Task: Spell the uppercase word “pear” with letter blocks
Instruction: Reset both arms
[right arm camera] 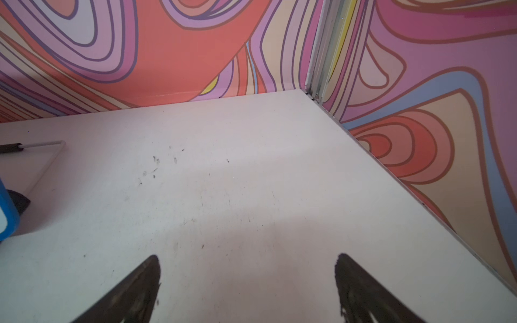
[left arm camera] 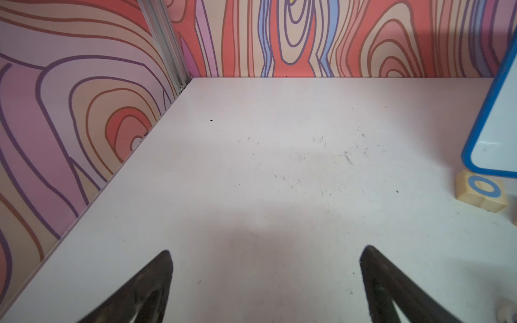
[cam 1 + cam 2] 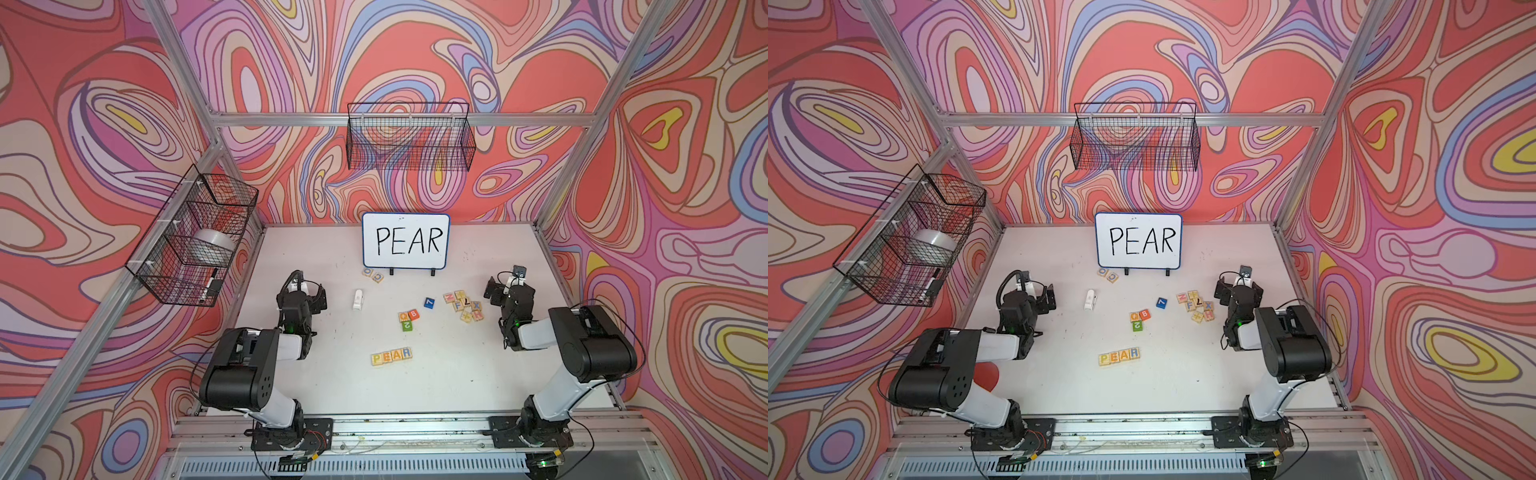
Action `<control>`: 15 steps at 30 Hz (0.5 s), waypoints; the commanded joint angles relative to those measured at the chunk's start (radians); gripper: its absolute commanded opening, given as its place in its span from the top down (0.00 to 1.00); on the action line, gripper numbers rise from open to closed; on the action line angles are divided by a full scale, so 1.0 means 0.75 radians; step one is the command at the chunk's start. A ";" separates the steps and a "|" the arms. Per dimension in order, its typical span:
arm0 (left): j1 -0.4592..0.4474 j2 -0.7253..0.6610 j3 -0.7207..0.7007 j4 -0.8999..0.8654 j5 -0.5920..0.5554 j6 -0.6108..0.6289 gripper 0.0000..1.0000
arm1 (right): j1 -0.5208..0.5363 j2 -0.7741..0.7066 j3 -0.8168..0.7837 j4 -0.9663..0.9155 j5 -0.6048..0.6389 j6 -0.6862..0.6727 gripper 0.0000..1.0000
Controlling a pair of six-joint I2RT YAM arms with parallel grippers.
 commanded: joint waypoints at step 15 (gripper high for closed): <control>0.017 -0.007 0.016 -0.046 0.157 0.018 0.00 | -0.008 0.001 0.011 0.030 -0.041 0.005 0.02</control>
